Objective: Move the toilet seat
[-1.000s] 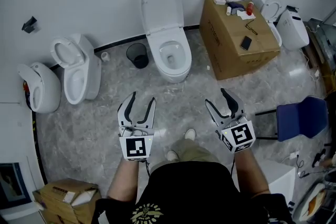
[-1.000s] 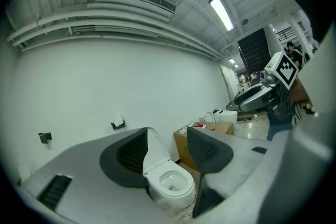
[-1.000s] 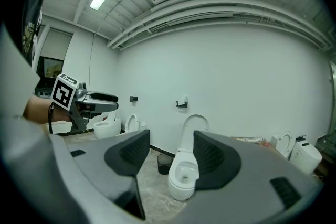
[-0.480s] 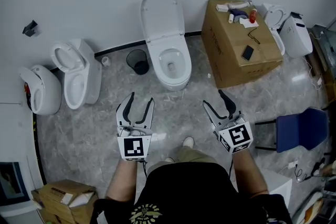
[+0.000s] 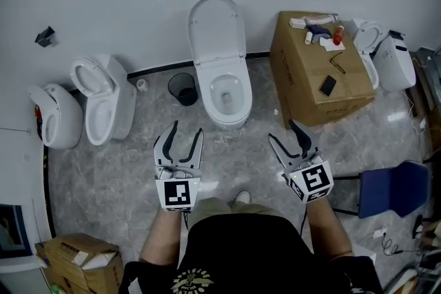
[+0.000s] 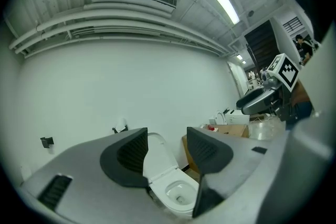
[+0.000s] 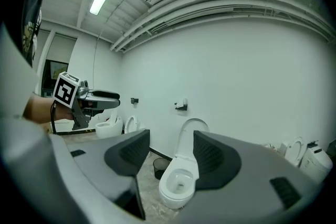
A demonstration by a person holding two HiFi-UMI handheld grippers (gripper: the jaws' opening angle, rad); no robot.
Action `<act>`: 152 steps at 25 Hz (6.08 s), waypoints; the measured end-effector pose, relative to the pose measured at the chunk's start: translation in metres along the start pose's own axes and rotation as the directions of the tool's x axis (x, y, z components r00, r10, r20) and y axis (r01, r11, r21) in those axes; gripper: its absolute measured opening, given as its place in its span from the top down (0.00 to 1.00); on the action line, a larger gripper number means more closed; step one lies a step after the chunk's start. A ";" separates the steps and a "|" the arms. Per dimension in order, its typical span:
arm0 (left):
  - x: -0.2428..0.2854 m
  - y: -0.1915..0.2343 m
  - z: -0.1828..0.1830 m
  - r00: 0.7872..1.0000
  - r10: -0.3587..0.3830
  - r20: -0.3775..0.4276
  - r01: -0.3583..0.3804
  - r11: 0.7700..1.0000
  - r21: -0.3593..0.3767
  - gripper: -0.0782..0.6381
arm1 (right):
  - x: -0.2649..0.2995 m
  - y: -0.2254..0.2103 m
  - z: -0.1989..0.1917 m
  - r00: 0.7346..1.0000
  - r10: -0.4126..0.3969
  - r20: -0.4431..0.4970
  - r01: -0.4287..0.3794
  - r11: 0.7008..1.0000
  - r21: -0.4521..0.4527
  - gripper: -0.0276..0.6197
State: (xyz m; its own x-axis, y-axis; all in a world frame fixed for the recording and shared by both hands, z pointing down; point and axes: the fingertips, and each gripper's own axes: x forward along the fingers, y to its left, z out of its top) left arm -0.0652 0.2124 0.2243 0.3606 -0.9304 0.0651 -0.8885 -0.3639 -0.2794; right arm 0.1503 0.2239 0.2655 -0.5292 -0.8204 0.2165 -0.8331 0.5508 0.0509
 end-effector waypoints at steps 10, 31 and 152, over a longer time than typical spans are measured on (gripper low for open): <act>0.011 -0.007 -0.013 0.999 0.011 -0.044 -0.011 1.000 0.000 0.56 | 0.011 -0.014 -0.009 0.999 0.031 -0.008 -0.031 0.999 0.014 0.57; 0.064 0.030 -0.044 0.995 -0.011 -0.096 0.012 1.000 0.007 0.56 | 0.084 -0.027 -0.014 0.997 0.066 -0.049 -0.065 0.998 0.022 0.57; 0.280 -0.076 -0.749 0.545 -0.377 -0.749 0.283 0.923 -0.259 0.56 | 0.401 -0.110 -0.680 0.485 0.285 -0.827 -0.349 0.930 0.116 0.57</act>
State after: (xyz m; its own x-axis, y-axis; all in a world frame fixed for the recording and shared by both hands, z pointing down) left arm -0.1092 -0.0526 0.9812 0.3196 -0.4020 0.8581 -0.7918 -0.6107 0.0088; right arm 0.1394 -0.0618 1.0094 -0.3613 -0.1142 0.9254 -0.6088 0.7806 -0.1414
